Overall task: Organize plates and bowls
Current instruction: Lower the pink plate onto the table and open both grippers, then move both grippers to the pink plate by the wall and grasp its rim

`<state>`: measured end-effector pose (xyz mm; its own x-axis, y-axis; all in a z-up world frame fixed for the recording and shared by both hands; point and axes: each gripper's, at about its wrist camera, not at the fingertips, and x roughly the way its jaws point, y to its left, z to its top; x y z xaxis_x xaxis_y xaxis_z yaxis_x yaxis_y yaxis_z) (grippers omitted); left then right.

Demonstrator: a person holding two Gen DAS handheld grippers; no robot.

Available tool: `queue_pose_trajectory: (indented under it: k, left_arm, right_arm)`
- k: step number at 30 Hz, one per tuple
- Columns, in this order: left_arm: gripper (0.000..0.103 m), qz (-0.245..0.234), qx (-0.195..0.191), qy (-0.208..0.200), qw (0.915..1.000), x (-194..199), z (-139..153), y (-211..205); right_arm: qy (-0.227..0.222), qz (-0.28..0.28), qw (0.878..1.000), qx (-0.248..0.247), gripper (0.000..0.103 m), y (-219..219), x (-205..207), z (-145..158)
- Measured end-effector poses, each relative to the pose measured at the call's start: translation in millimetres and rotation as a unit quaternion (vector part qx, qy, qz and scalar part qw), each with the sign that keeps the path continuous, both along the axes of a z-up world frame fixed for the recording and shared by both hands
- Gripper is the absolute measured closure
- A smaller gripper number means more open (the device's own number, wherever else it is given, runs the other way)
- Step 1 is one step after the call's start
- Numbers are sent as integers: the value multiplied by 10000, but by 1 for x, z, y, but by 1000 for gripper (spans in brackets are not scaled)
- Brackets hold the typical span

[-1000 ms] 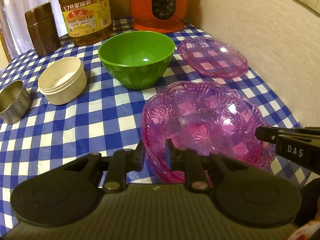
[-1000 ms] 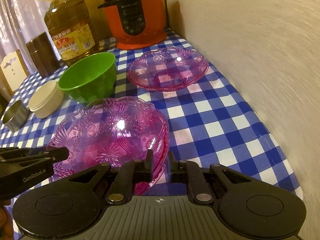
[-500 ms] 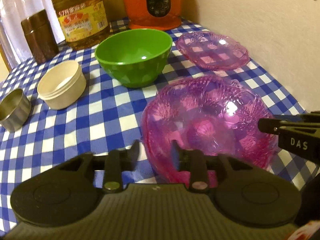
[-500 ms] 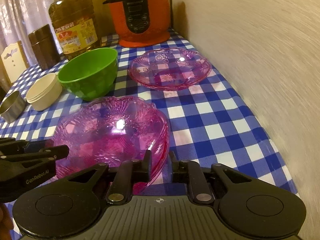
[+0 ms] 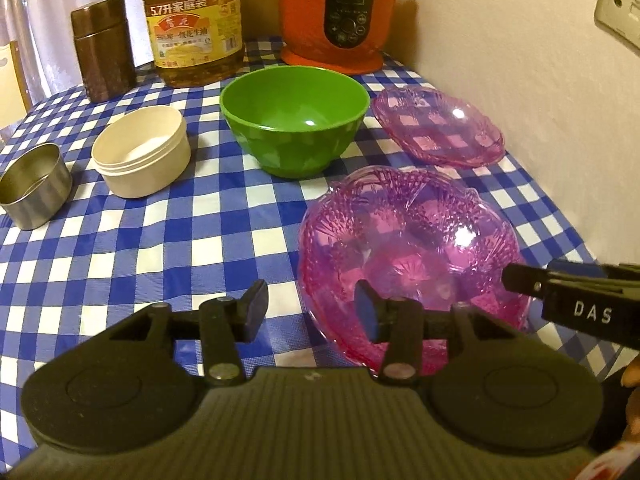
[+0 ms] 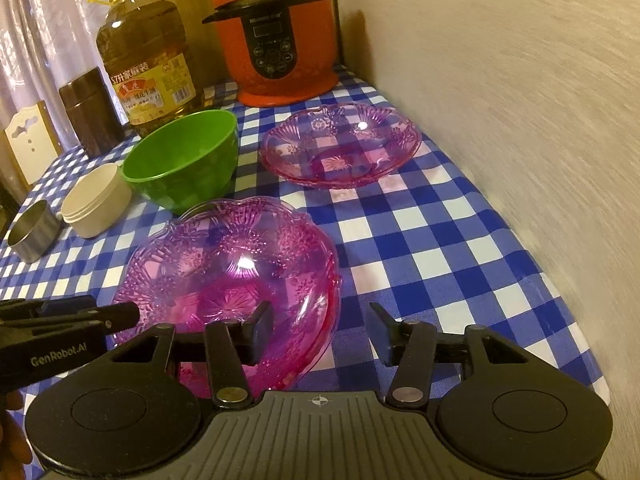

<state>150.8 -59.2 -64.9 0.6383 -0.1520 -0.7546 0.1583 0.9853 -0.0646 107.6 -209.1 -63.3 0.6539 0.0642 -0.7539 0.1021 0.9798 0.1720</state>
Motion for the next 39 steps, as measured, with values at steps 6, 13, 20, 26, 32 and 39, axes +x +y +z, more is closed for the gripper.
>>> queue_pose_trajectory:
  k: [6, 13, 20, 26, 32, 39]
  left_arm:
    - [59, 106, -235, 72, 9996, -3, 10, 6]
    - [59, 127, -349, 139, 9992, -10, 19, 5]
    - [59, 130, -430, 201, 9988, -22, 27, 0]
    - [59, 98, -494, 193, 9985, -29, 36, -8]
    - [59, 44, -613, 152, 9980, -27, 47, -18]
    - [59, 37, -842, 131, 9964, -9, 57, -32]
  right_arm:
    - [60, -16, 10000, -22, 52, 1, -4, 5]
    - [98, -42, 9999, -78, 52, -3, -13, 12]
    - [71, -78, 9999, -98, 52, -8, -22, 22]
    - [-14, -130, 9999, -91, 52, -17, -32, 33]
    - [-94, -295, 9995, -51, 52, -31, -38, 41]
    - [-221, -636, 9975, 216, 52, -62, -34, 53]
